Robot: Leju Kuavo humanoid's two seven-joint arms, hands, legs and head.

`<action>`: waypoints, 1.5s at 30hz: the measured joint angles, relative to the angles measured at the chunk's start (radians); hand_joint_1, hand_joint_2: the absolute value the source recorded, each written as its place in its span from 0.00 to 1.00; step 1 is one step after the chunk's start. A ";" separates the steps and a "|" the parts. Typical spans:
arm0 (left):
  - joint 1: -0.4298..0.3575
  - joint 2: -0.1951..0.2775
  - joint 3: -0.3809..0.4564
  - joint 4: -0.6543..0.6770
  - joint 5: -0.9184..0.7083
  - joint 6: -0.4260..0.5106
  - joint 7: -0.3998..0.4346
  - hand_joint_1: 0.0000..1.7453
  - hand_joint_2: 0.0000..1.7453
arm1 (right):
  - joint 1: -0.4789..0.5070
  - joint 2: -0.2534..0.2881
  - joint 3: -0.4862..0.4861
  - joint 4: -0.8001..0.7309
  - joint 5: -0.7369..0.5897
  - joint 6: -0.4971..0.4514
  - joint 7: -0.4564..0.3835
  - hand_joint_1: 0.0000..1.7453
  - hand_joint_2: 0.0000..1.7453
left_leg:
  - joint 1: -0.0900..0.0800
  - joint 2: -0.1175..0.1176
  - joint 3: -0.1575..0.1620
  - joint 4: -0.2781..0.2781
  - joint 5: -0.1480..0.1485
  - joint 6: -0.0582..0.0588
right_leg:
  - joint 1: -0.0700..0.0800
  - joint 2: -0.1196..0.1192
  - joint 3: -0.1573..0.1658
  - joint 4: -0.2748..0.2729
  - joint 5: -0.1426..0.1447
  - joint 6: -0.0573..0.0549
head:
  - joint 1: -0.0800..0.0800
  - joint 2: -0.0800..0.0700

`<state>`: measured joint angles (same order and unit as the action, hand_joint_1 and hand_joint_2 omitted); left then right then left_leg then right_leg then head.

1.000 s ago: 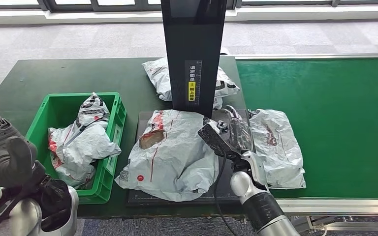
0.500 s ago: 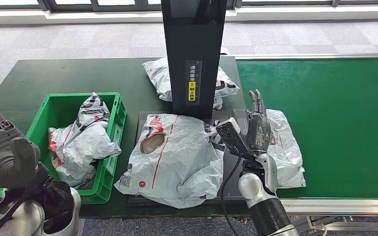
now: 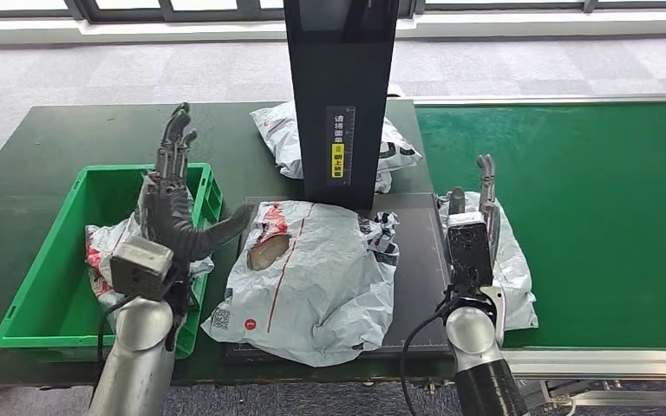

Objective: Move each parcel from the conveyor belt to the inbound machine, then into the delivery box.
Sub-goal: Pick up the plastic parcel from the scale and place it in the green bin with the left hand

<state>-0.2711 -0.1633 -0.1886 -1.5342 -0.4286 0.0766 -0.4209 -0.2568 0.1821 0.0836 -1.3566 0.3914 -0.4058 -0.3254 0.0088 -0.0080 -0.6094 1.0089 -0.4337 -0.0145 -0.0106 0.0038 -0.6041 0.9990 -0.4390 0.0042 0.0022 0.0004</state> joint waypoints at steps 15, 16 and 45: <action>-0.224 -0.039 -0.138 0.682 -0.456 0.030 0.200 0.00 1.00 | 0.017 0.039 0.000 -0.101 -0.044 -0.148 -0.164 0.00 1.00 | 0.000 0.001 0.000 0.000 0.000 0.000 | 0.000 0.001 0.000 0.000 0.000 0.000 | 0.000 0.000; -0.233 -0.041 -0.144 0.712 -0.473 0.028 0.213 0.00 1.00 | 0.017 0.040 0.000 -0.105 -0.047 -0.152 -0.167 0.00 1.00 | 0.000 0.001 0.000 0.000 0.000 0.000 | 0.000 0.001 0.000 0.000 0.000 0.000 | 0.000 0.000; -0.308 -0.051 -0.196 0.959 -0.714 -0.046 0.351 1.00 1.00 | 0.015 0.055 0.001 -0.141 -0.074 -0.210 -0.231 0.00 1.00 | 0.000 0.001 0.000 0.000 0.000 0.000 | 0.000 0.001 0.000 0.000 0.000 0.000 | 0.000 0.000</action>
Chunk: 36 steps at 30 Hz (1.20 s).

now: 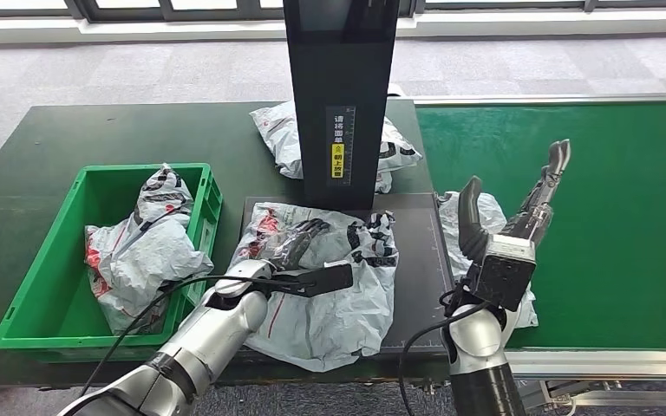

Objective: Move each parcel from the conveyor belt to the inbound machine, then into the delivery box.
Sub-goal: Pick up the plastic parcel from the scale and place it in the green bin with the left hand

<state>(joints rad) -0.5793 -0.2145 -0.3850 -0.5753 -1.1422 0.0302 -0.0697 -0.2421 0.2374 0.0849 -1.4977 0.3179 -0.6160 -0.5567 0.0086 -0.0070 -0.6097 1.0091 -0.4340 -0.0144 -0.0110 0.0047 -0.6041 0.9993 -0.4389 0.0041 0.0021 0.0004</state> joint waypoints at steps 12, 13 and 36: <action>-0.034 -0.019 -0.030 0.077 -0.121 -0.010 0.014 1.00 1.00 | -0.004 0.006 0.006 -0.006 -0.012 -0.013 -0.003 0.00 1.00 | 0.000 0.000 0.001 0.000 0.000 0.000 | 0.000 0.000 0.001 0.000 0.000 0.000 | 0.000 0.000; -0.034 -0.020 -0.030 0.080 -0.127 0.006 0.009 1.00 1.00 | -0.003 0.006 0.007 -0.007 -0.012 -0.014 -0.004 0.00 1.00 | 0.000 0.000 0.001 0.000 0.000 0.000 | 0.000 0.000 0.001 0.000 0.000 0.000 | 0.000 0.000; 0.245 -0.100 0.294 -0.830 -0.221 0.672 -0.276 1.00 1.00 | 0.095 0.006 0.006 -0.081 -0.047 -0.044 -0.042 0.00 1.00 | 0.000 0.001 0.000 0.000 -0.002 0.000 | 0.000 0.000 0.000 0.001 -0.001 0.000 | 0.000 0.000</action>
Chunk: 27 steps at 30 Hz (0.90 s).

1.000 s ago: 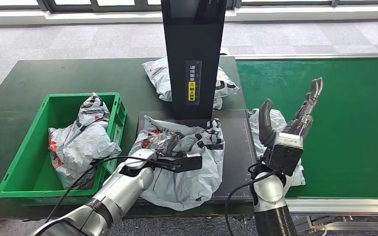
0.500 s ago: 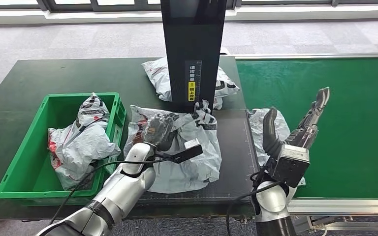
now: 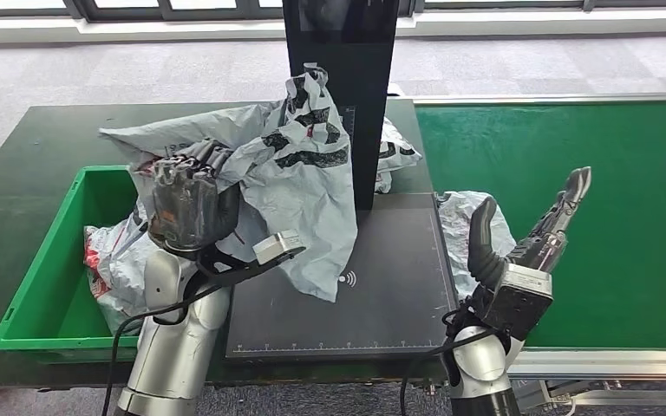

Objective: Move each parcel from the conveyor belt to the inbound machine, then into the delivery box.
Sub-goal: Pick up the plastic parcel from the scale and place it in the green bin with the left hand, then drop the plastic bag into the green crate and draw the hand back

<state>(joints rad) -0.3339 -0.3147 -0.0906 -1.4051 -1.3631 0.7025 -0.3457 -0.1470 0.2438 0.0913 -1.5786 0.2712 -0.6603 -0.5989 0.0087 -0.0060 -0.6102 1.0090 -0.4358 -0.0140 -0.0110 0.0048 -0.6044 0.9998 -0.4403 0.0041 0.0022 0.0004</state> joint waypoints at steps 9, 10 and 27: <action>0.031 -0.014 0.110 -0.294 -0.011 0.000 0.015 1.00 1.00 | -0.011 0.000 0.003 0.020 -0.020 -0.009 -0.016 0.00 1.00 | 0.000 -0.001 0.000 0.000 0.000 0.000 | 0.001 -0.001 0.000 0.000 -0.001 -0.001 | 0.000 0.000; 0.032 -0.014 0.115 -0.306 -0.012 0.000 0.018 1.00 1.00 | -0.011 0.000 0.003 0.021 -0.020 -0.009 -0.016 0.00 1.00 | 0.000 -0.001 0.000 0.000 0.000 0.000 | 0.001 -0.001 0.000 0.000 -0.001 -0.001 | 0.000 0.000; -0.111 0.045 0.596 -0.087 -0.097 -0.003 0.215 1.00 1.00 | -0.016 0.000 0.030 0.021 0.006 0.005 0.003 0.00 1.00 | 0.000 -0.001 0.001 0.000 0.001 -0.002 | 0.003 0.000 0.001 0.001 -0.001 -0.002 | 0.000 0.000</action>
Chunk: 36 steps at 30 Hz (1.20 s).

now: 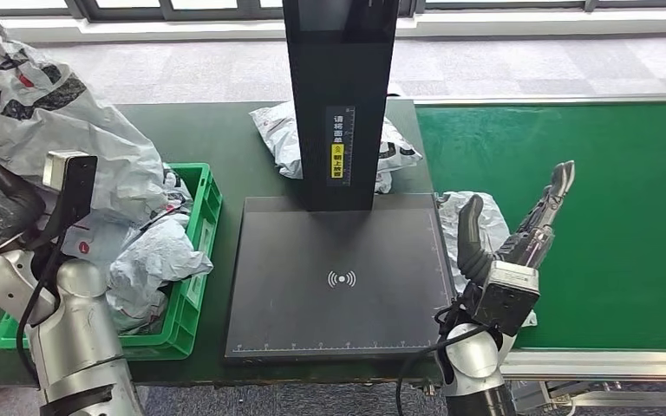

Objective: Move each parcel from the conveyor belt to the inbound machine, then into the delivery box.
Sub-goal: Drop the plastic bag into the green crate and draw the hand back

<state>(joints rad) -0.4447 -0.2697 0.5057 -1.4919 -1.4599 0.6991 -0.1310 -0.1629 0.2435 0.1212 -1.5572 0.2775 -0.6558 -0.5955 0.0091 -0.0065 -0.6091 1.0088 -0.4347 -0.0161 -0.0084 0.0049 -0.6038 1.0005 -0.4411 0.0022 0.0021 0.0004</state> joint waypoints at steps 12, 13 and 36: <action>-0.016 0.057 0.036 0.123 -0.059 0.000 0.123 1.00 1.00 | -0.004 0.000 0.007 0.000 0.000 0.009 0.002 0.00 1.00 | 0.000 0.000 0.000 0.000 0.000 0.000 | 0.000 0.000 0.000 0.000 0.000 0.000 | 0.000 0.000; -0.016 0.058 0.036 0.126 -0.059 0.000 0.123 1.00 1.00 | -0.004 0.000 0.007 0.000 0.000 0.009 0.002 0.00 1.00 | 0.000 0.000 0.000 0.000 0.000 0.000 | 0.000 0.000 0.000 0.000 0.000 0.000 | 0.000 0.000; -0.020 0.093 -0.007 0.253 -0.046 0.001 0.184 0.00 1.00 | -0.017 0.000 0.007 0.004 0.006 0.018 0.015 0.00 1.00 | 0.000 0.000 0.000 0.000 0.000 0.000 | 0.000 0.000 0.000 0.000 0.000 0.000 | 0.000 0.000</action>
<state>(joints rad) -0.4648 -0.1769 0.4992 -1.2393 -1.5060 0.6996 0.0534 -0.1801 0.2438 0.1286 -1.5536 0.2833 -0.6374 -0.5802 0.0090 -0.0066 -0.6092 1.0088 -0.4347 -0.0161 -0.0087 0.0046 -0.6037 1.0004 -0.4409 0.0022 0.0022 0.0004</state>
